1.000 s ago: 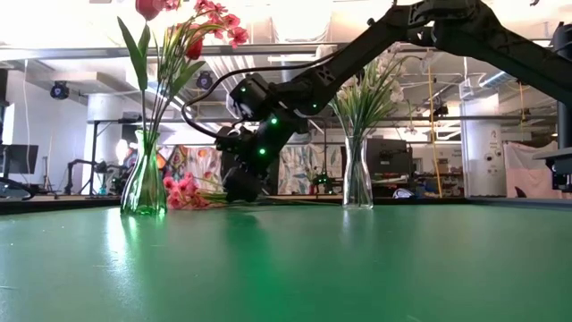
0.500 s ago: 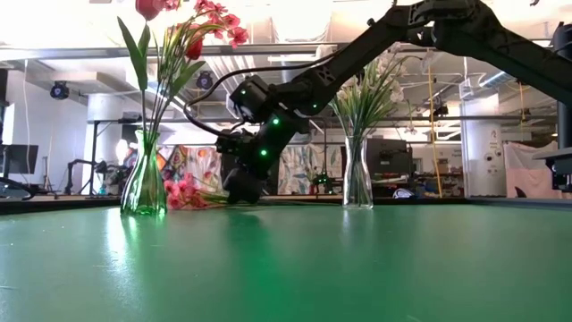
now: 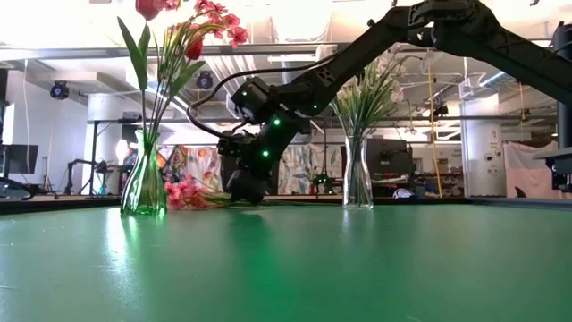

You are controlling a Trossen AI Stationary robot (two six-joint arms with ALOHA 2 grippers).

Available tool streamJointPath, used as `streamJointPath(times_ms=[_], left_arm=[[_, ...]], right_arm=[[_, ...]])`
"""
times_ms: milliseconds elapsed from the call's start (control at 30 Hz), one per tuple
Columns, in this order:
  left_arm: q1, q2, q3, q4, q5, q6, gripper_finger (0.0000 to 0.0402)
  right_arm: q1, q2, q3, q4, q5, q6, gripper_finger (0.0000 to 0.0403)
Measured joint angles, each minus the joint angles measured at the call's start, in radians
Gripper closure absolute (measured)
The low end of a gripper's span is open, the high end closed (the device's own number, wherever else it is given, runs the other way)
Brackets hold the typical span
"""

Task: Sort flowers into vase by color
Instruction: Put the pink flowers into the green vase

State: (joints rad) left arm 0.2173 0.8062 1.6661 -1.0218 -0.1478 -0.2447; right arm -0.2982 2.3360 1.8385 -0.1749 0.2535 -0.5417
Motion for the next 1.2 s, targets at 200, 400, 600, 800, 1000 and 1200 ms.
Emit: streamJointPath(times_ms=[200,400,600,800,1000,1200], left_arm=[[0.000,0.000,0.000,0.000,0.000,0.000,0.0142],[0.000,0.000,0.000,0.000,0.000,0.000,0.0142],[0.000,0.000,0.000,0.000,0.000,-0.008,0.0142],[0.000,0.000,0.000,0.000,0.000,-0.011,0.0142],[0.000,0.000,0.000,0.000,0.000,-0.011,0.0142],[0.000,0.000,0.000,0.000,0.000,-0.011,0.0142]], right_arm=[[-0.001,0.000,0.009,-0.001,0.000,-0.011,0.0391],[-0.003,-0.002,0.070,-0.007,0.008,0.033,0.0394],[-0.008,-0.004,0.150,-0.030,0.010,0.062,0.0394],[-0.008,-0.006,0.209,-0.037,0.087,0.063,0.0394],[-0.008,-0.006,0.258,-0.076,0.088,0.063,0.0394],[-0.010,-0.006,0.293,-0.146,0.088,0.063,0.0394]])
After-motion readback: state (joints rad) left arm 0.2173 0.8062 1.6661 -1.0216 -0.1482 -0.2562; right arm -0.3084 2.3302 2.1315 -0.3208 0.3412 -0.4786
